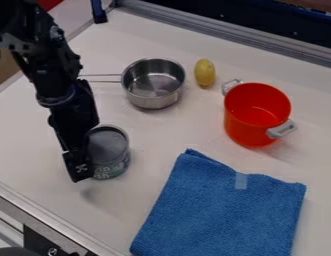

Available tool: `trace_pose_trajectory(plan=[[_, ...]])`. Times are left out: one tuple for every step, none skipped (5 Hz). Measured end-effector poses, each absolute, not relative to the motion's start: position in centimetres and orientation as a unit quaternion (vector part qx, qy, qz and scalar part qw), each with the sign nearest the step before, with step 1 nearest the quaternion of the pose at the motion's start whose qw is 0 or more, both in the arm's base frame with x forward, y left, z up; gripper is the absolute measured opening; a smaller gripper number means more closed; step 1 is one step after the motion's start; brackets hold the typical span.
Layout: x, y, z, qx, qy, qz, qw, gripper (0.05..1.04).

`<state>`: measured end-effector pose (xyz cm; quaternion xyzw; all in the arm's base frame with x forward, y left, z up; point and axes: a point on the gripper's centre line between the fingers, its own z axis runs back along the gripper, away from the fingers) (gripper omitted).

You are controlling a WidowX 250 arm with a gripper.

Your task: The robot arm pushes the box next to the red pot

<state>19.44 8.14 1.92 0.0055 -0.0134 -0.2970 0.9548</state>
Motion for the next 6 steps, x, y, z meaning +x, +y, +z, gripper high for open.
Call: trace_pose_trajectory(plan=[[21.0,6.2,2.6,-0.011,-0.024,-0.269,0.963,1.000],[22.6,4.2,2.7,-0.025,-0.039,-0.239,0.970,1.000],[24.1,2.8,2.8,-0.030,-0.055,-0.225,0.972,1.000],[24.7,2.3,2.7,-0.028,-0.067,-0.219,0.973,1.000],[25.5,1.7,2.7,-0.031,-0.072,-0.212,0.974,1.000],[26.4,0.9,2.8,-0.034,-0.075,-0.200,0.976,1.000]])
